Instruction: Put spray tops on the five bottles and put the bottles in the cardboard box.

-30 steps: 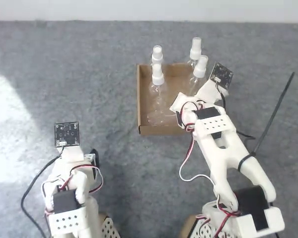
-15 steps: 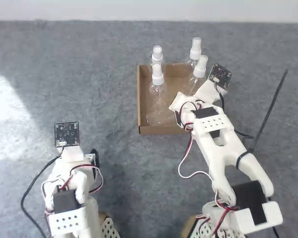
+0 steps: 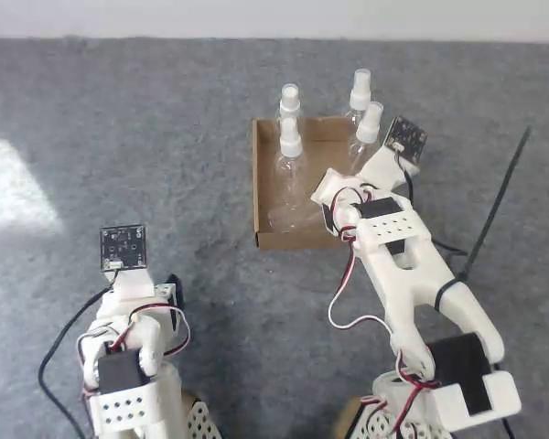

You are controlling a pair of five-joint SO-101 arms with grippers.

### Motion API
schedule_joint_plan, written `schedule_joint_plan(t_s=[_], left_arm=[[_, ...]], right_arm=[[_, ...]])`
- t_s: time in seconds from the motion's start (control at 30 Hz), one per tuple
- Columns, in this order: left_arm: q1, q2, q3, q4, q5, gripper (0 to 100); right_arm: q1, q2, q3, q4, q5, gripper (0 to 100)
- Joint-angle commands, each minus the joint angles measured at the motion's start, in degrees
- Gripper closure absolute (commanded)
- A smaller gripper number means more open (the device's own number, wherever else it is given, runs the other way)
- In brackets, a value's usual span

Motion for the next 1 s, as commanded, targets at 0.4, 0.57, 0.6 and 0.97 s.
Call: schedule_joint_plan(t_s=[0.4, 0.57, 0.6, 0.97], left_arm=[[-0.3, -1.1, -0.6, 0.6, -0.6, 85], [-0.3, -1.1, -0.6, 0.6, -0.6, 85], [-0.3, -1.1, -0.6, 0.6, -0.6, 85], [-0.3, -1.1, -0.6, 0.6, -0.6, 85]], right_arm=[[-0.4, 6.2, -2.5, -3.1, -0.2, 80.0], [-0.4, 6.5, -2.4, -3.0, -0.3, 80.1], [-0.4, 6.6, -2.4, -3.0, -0.3, 80.9], [0.1, 4.3, -2.3, -1.4, -0.1, 96.1]])
